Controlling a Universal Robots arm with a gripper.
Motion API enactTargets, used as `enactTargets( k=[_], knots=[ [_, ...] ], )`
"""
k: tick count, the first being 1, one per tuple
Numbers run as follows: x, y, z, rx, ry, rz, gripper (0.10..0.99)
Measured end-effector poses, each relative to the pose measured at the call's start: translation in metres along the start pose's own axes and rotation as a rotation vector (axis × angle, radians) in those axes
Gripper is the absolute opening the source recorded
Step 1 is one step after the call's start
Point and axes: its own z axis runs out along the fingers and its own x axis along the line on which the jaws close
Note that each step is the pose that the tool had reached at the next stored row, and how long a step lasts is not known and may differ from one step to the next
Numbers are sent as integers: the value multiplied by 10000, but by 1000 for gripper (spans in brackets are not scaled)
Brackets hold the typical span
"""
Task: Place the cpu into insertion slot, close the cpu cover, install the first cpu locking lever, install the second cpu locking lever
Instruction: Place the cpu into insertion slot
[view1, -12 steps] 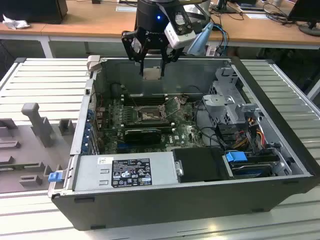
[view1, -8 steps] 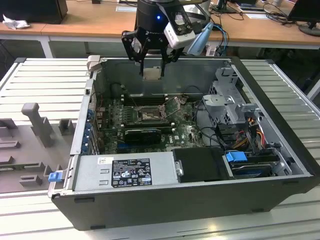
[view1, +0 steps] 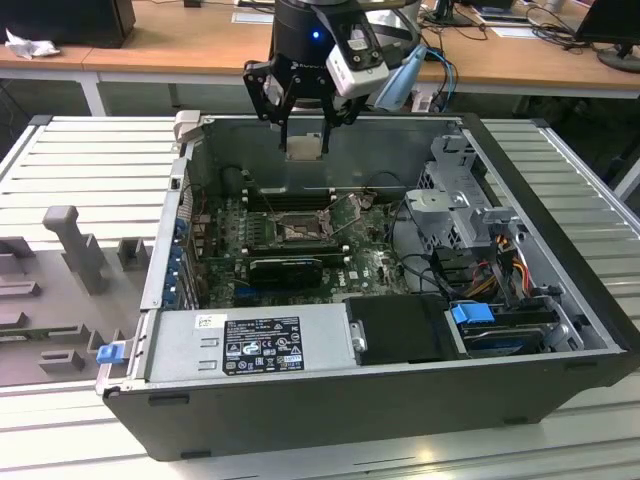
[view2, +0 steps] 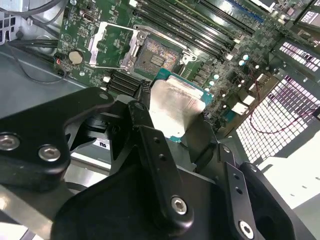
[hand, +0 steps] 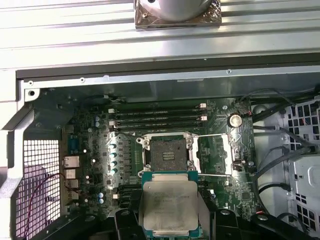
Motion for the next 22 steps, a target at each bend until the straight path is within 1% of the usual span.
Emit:
enactTargets(
  k=[5,10,13,21,22],
  knots=[
    [0,0,0,-3,-16,184,529],
    [0,0,0,-9,-45,507,529],
    [0,-1,3,-16,-75,837,529],
    [-3,-3,34,-4,-60,904,529],
    [-3,-3,34,-5,-67,988,529]
  ],
)
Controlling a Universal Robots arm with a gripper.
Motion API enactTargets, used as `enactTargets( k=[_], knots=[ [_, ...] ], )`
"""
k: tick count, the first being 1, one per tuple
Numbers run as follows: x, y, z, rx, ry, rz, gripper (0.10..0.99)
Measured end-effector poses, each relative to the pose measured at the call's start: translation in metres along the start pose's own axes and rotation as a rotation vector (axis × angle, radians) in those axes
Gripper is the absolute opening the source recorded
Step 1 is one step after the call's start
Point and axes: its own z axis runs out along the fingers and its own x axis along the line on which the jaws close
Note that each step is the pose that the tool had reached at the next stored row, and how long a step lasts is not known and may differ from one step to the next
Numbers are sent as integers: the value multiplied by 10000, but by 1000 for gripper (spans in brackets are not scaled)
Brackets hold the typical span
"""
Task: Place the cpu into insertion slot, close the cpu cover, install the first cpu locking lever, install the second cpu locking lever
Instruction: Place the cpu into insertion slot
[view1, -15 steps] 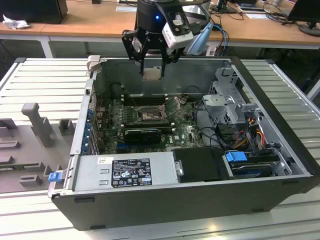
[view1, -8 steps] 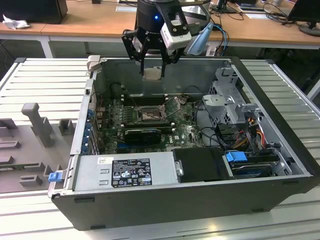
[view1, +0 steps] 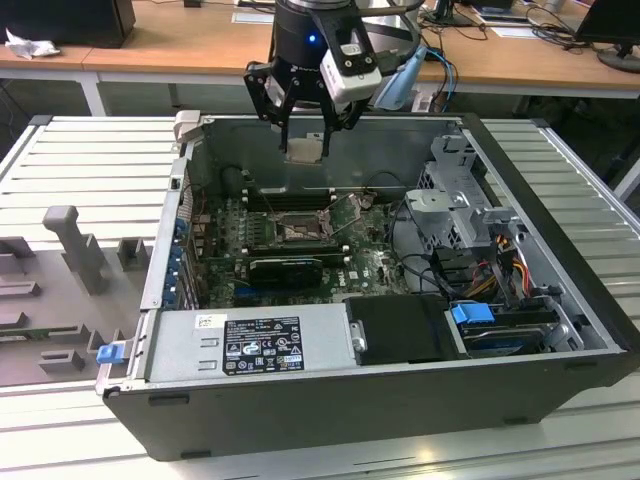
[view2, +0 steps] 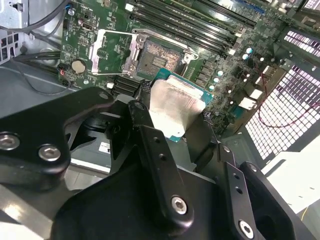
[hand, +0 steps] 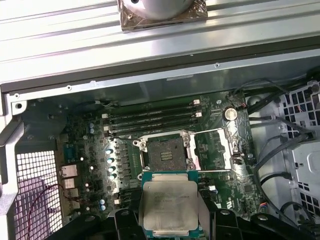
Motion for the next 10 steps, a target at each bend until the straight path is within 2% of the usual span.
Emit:
enactTargets(
  k=[4,10],
  knots=[
    [0,0,1,-9,-25,277,529],
    [0,0,1,-25,-94,1058,529]
  ],
)
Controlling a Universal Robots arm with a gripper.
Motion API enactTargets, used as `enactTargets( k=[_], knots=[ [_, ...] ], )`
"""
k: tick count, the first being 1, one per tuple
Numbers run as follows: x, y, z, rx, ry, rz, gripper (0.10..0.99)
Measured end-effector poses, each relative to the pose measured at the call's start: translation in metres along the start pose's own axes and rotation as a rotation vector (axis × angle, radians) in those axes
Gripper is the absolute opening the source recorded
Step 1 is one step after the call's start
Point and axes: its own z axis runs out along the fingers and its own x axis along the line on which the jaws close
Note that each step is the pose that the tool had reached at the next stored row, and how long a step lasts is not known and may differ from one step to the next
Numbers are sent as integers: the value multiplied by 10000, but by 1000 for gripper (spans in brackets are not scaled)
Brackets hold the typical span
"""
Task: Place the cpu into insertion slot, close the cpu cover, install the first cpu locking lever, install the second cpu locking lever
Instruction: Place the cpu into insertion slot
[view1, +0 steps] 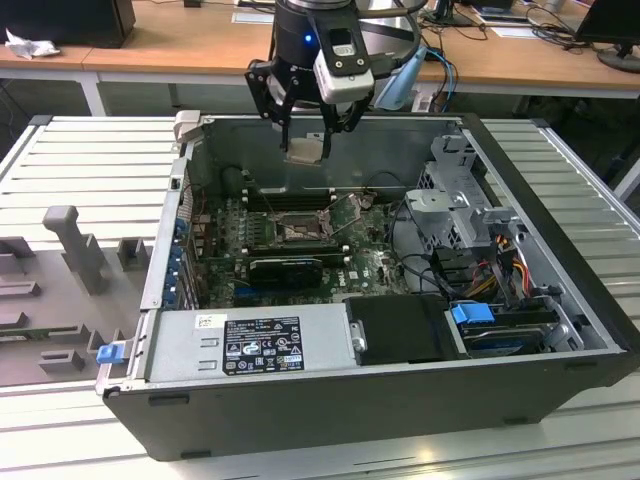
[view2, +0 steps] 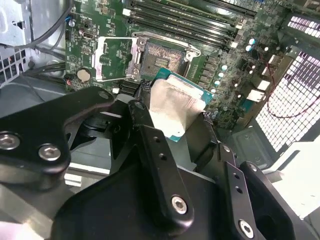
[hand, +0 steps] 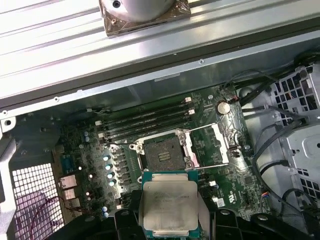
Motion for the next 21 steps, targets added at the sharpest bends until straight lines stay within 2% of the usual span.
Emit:
enactTargets(
  k=[5,14,17,21],
  knots=[
    [-1,0,0,-9,-47,524,529],
    [-20,5,5,-5,-69,991,529],
    [-20,5,6,-16,-109,1451,529],
    [-20,5,6,-22,-136,1754,529]
  ],
)
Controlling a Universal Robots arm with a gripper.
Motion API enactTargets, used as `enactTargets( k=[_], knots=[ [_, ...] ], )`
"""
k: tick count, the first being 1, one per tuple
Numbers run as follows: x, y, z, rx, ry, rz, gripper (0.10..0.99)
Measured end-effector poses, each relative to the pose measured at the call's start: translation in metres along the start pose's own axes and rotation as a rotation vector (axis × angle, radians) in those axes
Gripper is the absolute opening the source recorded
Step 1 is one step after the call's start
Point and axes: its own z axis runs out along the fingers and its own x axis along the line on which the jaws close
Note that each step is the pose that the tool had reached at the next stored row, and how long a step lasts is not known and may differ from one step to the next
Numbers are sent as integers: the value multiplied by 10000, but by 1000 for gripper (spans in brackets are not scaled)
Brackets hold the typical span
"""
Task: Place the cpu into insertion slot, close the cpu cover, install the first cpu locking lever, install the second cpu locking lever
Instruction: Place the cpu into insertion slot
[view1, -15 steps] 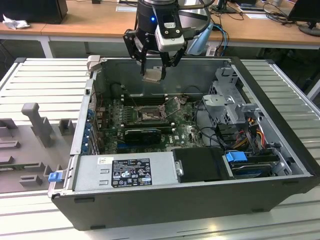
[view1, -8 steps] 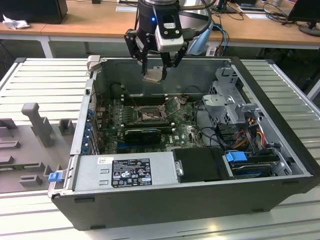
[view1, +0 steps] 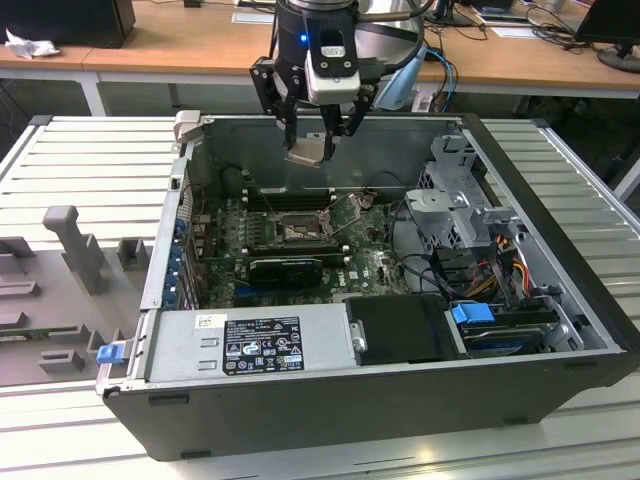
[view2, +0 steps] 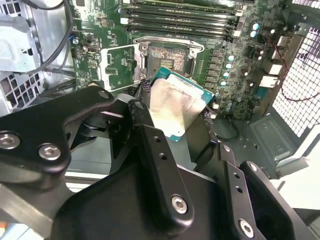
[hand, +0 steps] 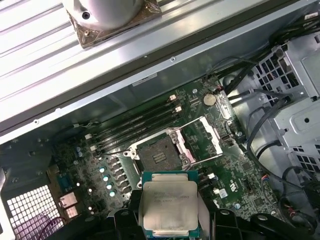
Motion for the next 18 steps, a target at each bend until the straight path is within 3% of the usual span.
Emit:
enactTargets(
  k=[18],
  knots=[
    [0,0,0,-30,-112,1297,529]
  ],
)
